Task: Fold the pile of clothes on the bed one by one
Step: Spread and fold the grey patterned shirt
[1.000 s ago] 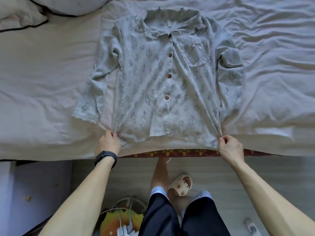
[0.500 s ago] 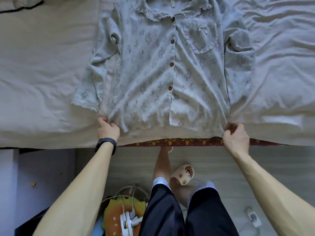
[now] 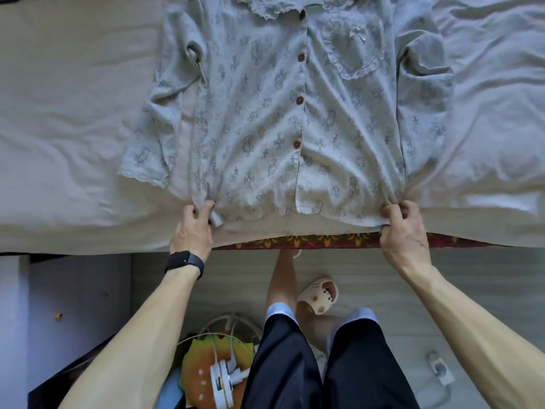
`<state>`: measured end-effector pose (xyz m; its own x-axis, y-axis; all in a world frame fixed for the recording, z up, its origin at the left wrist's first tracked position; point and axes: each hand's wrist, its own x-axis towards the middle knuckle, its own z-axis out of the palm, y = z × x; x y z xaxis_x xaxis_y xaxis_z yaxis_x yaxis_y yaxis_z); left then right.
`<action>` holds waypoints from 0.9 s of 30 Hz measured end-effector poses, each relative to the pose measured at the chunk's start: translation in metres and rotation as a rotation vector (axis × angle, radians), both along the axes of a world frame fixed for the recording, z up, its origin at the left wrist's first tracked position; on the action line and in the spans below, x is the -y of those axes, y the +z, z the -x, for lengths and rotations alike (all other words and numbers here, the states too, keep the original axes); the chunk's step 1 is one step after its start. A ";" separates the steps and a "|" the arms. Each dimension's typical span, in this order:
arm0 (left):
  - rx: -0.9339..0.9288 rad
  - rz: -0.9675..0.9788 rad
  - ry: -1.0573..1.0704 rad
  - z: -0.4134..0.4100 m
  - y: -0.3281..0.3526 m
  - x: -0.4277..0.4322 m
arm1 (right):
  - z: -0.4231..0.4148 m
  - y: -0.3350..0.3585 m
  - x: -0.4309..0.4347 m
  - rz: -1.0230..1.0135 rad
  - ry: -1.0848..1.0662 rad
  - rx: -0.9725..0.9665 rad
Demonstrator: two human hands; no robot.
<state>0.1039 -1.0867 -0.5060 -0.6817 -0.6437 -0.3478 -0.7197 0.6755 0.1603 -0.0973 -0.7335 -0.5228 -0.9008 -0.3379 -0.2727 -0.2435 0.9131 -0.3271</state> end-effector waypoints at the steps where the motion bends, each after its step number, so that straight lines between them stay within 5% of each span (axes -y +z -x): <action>1: 0.012 0.001 -0.008 -0.002 0.001 0.003 | 0.000 0.003 -0.003 0.007 0.009 -0.014; 8: 0.355 0.098 -0.239 0.003 0.014 0.017 | -0.008 0.029 -0.024 0.076 -0.205 -0.002; 14: 0.316 0.165 -0.193 0.010 0.027 0.011 | -0.012 0.040 -0.021 0.139 -0.268 -0.002; 19: 0.550 0.194 -0.172 0.020 0.013 -0.002 | -0.013 0.024 -0.018 0.137 -0.340 0.075; 27: 0.287 0.096 -0.194 0.008 0.012 0.014 | -0.003 0.012 -0.015 0.108 -0.306 0.148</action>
<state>0.0958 -1.1008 -0.4939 -0.6780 -0.5506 -0.4869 -0.5829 0.8063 -0.1002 -0.0941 -0.7188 -0.5111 -0.9183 -0.0929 -0.3849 0.0926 0.8947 -0.4370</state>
